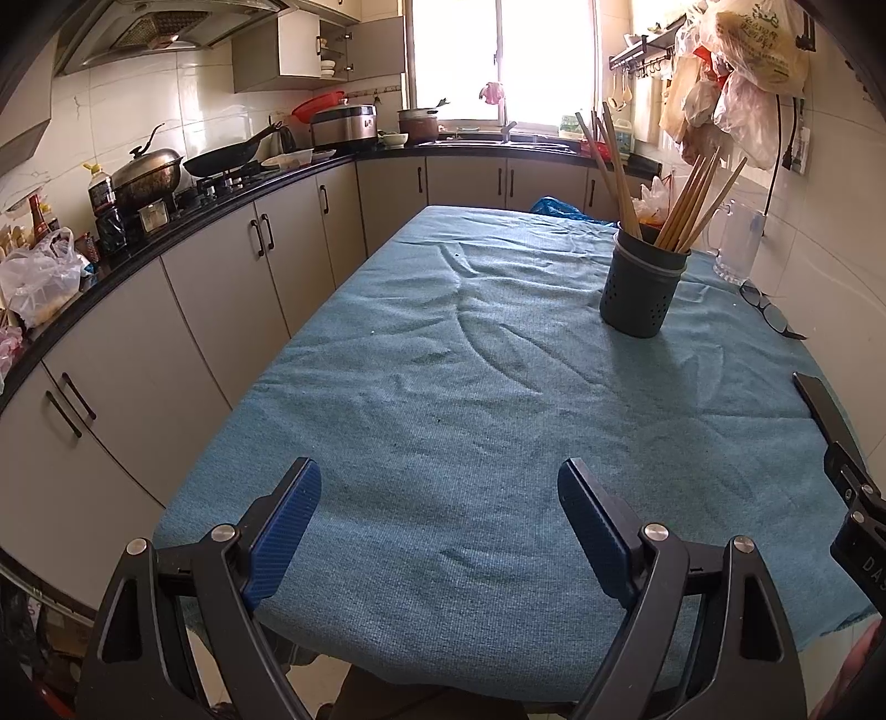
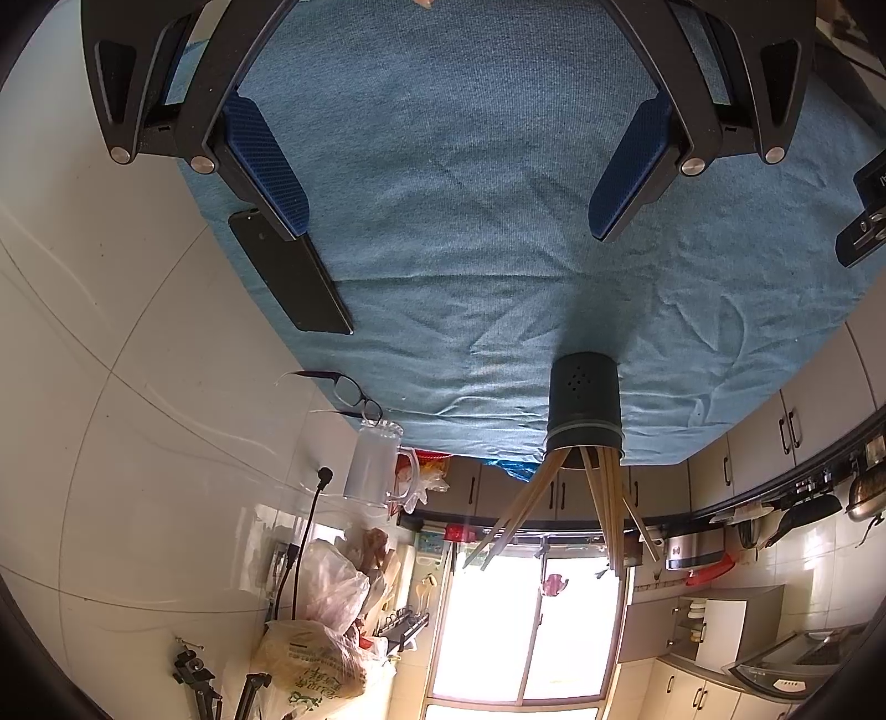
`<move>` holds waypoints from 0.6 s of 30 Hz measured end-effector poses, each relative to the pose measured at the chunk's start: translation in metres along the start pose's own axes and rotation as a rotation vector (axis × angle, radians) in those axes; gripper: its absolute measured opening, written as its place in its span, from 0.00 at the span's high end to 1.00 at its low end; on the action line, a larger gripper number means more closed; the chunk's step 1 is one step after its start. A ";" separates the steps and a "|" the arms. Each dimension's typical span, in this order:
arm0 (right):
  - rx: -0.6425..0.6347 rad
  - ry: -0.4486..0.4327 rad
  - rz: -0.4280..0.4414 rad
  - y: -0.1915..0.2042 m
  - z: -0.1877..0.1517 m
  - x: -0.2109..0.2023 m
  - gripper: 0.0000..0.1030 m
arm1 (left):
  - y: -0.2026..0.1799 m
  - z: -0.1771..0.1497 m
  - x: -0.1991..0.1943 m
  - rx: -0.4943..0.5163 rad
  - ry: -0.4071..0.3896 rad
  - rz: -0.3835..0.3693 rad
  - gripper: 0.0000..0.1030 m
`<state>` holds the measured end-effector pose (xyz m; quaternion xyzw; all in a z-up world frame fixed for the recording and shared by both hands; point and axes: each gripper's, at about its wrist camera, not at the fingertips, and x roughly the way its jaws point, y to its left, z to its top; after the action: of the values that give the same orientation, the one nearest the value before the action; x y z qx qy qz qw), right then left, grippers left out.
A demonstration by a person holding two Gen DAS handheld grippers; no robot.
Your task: Organize utensils
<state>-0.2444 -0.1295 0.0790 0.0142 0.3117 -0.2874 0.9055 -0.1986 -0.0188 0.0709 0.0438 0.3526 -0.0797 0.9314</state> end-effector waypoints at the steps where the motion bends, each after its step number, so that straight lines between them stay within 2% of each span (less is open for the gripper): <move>1: 0.000 0.001 0.000 0.000 0.000 0.000 0.00 | 0.000 0.000 0.000 0.000 -0.001 0.000 0.16; 18: -0.005 0.000 0.004 -0.001 0.001 0.002 0.00 | 0.000 -0.001 0.000 0.000 -0.005 -0.002 0.16</move>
<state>-0.2435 -0.1313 0.0788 0.0124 0.3124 -0.2849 0.9061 -0.1993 -0.0183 0.0698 0.0431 0.3501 -0.0810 0.9322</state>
